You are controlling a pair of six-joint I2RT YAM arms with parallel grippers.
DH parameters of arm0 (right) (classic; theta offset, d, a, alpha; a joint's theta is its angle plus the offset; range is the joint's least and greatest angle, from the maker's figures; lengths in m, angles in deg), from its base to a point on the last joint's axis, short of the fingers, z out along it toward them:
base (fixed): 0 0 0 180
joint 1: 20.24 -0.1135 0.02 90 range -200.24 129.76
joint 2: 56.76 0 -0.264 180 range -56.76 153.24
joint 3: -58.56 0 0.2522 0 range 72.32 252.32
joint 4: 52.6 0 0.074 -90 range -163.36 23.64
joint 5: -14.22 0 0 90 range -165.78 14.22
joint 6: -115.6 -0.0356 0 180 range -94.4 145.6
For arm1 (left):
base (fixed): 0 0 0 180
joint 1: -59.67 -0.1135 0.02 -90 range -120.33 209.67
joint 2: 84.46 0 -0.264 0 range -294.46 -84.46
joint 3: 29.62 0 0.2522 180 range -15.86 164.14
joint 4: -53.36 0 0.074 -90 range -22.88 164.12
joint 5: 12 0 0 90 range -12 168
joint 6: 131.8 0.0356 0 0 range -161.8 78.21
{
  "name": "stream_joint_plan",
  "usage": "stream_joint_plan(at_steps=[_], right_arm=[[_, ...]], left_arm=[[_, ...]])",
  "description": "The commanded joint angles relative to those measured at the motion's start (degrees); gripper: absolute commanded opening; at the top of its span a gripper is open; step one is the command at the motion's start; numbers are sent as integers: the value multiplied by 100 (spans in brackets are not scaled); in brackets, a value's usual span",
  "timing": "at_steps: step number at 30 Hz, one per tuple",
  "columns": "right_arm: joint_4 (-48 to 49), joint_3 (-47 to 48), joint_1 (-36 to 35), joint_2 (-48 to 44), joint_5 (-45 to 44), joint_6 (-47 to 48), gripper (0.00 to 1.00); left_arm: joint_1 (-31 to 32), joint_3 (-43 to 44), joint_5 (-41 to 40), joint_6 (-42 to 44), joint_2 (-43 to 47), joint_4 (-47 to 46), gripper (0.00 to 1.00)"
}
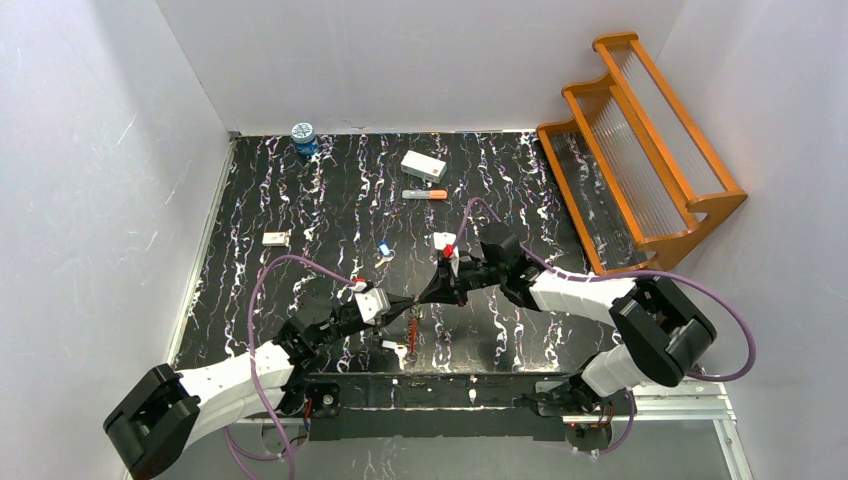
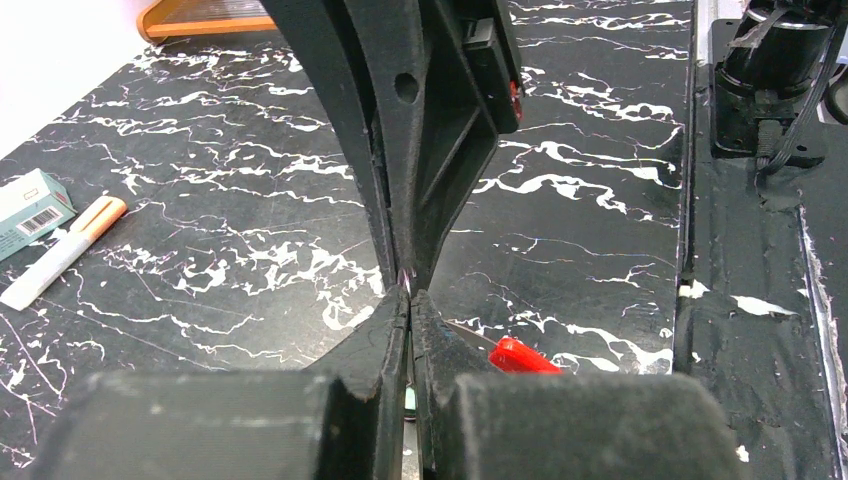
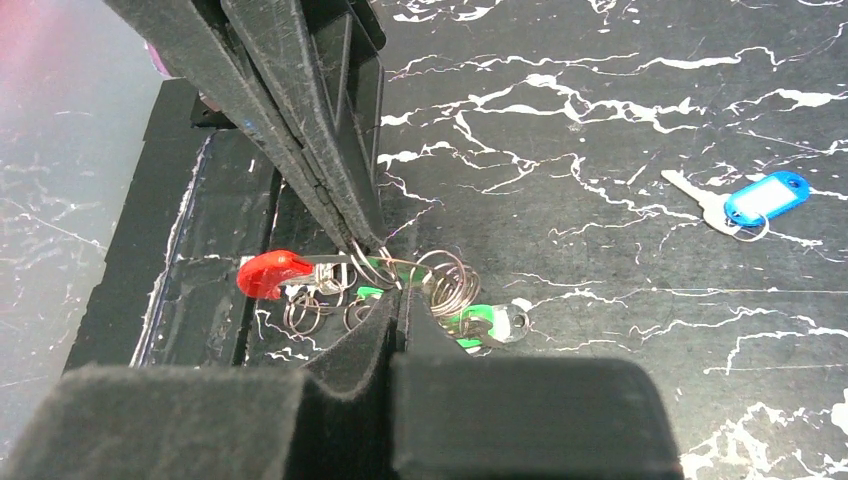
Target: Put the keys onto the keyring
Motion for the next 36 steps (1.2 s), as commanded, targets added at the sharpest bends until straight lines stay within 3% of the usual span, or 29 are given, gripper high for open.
stream_joint_plan(at_steps=[1,5,7,10,14,28,32,36], right_arm=[[-163,388,2,214,275,-62,2],[-154,336,8,116,175,-50,31],[-106,229,13,-18,133,14,40],[75,29,11,-240,82,109,50],[363,-206,10,-464,160,142,55],[1044,-162,7,-223,357,-250,43],[1221,-158,8,-155,428,-337,33],[1309,-150,4,-117,472,-390,16]], left_arm=[[21,15,38,4,36,-325,0],[21,-2,38,-9,43,-324,0],[19,-3,30,-8,51,-325,0],[23,-3,34,-11,44,-325,0],[20,6,38,-16,26,-322,0],[21,15,73,-52,43,-325,0],[18,23,82,-66,37,-325,0],[20,23,91,-66,35,-327,0]])
